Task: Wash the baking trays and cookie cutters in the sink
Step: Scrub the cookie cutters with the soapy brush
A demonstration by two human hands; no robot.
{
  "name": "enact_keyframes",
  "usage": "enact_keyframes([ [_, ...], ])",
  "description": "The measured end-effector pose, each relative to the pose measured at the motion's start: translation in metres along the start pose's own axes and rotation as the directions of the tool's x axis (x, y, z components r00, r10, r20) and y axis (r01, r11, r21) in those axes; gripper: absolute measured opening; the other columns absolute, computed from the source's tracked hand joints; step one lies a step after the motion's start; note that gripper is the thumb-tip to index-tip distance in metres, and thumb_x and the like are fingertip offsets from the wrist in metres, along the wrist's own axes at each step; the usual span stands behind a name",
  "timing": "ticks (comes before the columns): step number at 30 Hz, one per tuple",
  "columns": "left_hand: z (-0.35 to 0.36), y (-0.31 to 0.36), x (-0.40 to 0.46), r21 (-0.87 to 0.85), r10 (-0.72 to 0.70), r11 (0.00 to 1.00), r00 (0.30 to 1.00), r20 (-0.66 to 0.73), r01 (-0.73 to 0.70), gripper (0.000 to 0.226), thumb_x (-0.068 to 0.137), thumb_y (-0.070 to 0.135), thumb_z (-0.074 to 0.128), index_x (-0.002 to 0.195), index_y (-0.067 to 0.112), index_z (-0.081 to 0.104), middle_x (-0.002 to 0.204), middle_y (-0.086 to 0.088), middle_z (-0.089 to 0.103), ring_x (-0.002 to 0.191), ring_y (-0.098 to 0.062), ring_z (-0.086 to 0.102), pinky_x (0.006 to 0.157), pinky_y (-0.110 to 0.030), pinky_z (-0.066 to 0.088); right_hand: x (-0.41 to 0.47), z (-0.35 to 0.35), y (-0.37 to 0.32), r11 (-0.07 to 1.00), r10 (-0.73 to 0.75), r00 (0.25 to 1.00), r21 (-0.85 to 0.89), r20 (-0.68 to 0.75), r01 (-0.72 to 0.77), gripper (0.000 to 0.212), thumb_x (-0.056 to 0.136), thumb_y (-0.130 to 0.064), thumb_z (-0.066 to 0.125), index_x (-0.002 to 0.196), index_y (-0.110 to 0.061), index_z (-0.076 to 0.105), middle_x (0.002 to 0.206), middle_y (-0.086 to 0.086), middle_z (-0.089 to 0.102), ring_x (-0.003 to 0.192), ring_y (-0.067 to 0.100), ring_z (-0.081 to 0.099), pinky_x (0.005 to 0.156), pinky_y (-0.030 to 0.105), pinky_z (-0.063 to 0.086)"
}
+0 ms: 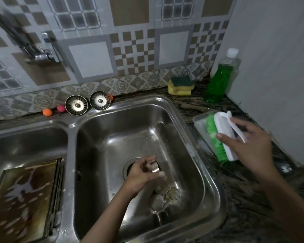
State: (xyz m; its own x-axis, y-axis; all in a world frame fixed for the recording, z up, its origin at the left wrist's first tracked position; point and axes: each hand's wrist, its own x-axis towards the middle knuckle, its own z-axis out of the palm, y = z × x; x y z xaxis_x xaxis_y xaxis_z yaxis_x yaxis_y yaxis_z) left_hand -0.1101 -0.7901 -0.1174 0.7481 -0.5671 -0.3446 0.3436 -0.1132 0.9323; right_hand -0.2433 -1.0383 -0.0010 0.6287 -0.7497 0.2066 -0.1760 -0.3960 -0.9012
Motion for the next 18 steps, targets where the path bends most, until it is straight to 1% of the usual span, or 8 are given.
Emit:
enact_keyframes([
  [2, 0.0, 0.003, -0.004, 0.025, 0.015, 1.0, 1.0, 0.018, -0.016, 0.069, 0.053, 0.007, 0.09, 0.116, 0.014, 0.062, 0.097, 0.0, 0.06, 0.094, -0.017, 0.061, 0.094, -0.042, 0.051, 0.022, -0.007, 0.005, 0.995, -0.01, 1.0, -0.098, 0.0, 0.01, 0.057, 0.065, -0.03, 0.085, 0.118, -0.023, 0.065, 0.118, -0.008, 0.063, 0.099, 0.014, 0.061, 0.075, 0.021, 0.049],
  [4, 0.001, 0.005, -0.007, 0.04, 0.024, 0.999, 1.0, 0.004, -0.024, 0.074, 0.044, 0.022, 0.092, 0.112, 0.021, 0.064, 0.107, -0.001, 0.064, 0.102, -0.018, 0.063, 0.096, -0.043, 0.051, 0.041, -0.009, 0.016, 0.985, 0.011, 0.999, -0.17, 0.032, -0.006, 0.058, 0.064, -0.033, 0.085, 0.118, -0.022, 0.065, 0.122, -0.006, 0.062, 0.106, 0.018, 0.059, 0.08, 0.029, 0.046],
  [6, 0.002, 0.006, -0.008, 0.027, 0.021, 0.999, 1.0, -0.014, -0.021, 0.078, 0.04, 0.031, 0.091, 0.112, 0.023, 0.064, 0.114, -0.003, 0.066, 0.109, -0.021, 0.062, 0.098, -0.043, 0.05, 0.055, -0.005, 0.026, 0.964, 0.04, 0.995, -0.267, 0.095, -0.013, 0.059, 0.064, -0.034, 0.086, 0.118, -0.021, 0.065, 0.126, -0.001, 0.061, 0.111, 0.022, 0.057, 0.082, 0.03, 0.043],
  [9, 0.005, 0.007, -0.012, -0.023, 0.011, 1.0, 1.0, -0.025, -0.012, 0.081, 0.039, 0.032, 0.09, 0.115, 0.021, 0.064, 0.117, -0.002, 0.066, 0.113, -0.019, 0.06, 0.099, -0.04, 0.049, 0.065, 0.004, 0.034, 0.927, 0.06, 0.981, -0.375, 0.184, 0.014, 0.06, 0.065, -0.031, 0.086, 0.12, -0.018, 0.064, 0.13, 0.005, 0.059, 0.114, 0.025, 0.055, 0.084, 0.029, 0.041],
  [12, 0.008, 0.008, -0.017, -0.102, 0.022, 0.995, 0.999, -0.035, -0.025, 0.077, 0.048, 0.016, 0.09, 0.12, 0.011, 0.062, 0.11, 0.0, 0.068, 0.107, -0.018, 0.062, 0.085, -0.026, 0.054, 0.068, 0.011, 0.038, 0.914, 0.079, 0.971, -0.404, 0.227, 0.02, 0.062, 0.067, -0.031, 0.085, 0.123, -0.018, 0.061, 0.133, 0.006, 0.057, 0.12, 0.025, 0.053, 0.09, 0.031, 0.04],
  [14, 0.009, 0.009, -0.02, -0.229, -0.009, 0.973, 0.999, -0.049, -0.003, 0.07, 0.055, 0.007, 0.085, 0.121, 0.005, 0.06, 0.105, -0.002, 0.071, 0.101, -0.019, 0.064, 0.072, -0.021, 0.054, 0.067, 0.013, 0.037, 0.906, 0.089, 0.965, -0.423, 0.245, 0.024, 0.063, 0.069, -0.032, 0.084, 0.125, -0.018, 0.06, 0.136, 0.007, 0.054, 0.123, 0.026, 0.05, 0.093, 0.034, 0.04],
  [16, 0.011, 0.009, -0.025, -0.38, -0.064, 0.924, 0.997, -0.041, 0.044, 0.063, 0.063, 0.009, 0.081, 0.122, 0.006, 0.059, 0.107, -0.006, 0.071, 0.099, -0.02, 0.066, 0.07, -0.023, 0.054, 0.067, 0.012, 0.032, 0.9, 0.072, 0.969, -0.434, 0.238, 0.04, 0.062, 0.069, -0.032, 0.083, 0.125, -0.018, 0.06, 0.136, 0.007, 0.054, 0.123, 0.027, 0.05, 0.092, 0.033, 0.04],
  [18, 0.011, 0.008, -0.027, -0.5, -0.118, 0.86, 0.993, -0.007, 0.098, 0.059, 0.068, 0.02, 0.077, 0.123, 0.012, 0.058, 0.112, -0.007, 0.069, 0.1, -0.022, 0.066, 0.068, -0.03, 0.052, 0.065, 0.009, 0.023, 0.904, 0.036, 0.978, -0.425, 0.205, 0.055, 0.06, 0.069, -0.03, 0.084, 0.124, -0.019, 0.061, 0.135, 0.007, 0.055, 0.121, 0.027, 0.052, 0.088, 0.032, 0.04],
])
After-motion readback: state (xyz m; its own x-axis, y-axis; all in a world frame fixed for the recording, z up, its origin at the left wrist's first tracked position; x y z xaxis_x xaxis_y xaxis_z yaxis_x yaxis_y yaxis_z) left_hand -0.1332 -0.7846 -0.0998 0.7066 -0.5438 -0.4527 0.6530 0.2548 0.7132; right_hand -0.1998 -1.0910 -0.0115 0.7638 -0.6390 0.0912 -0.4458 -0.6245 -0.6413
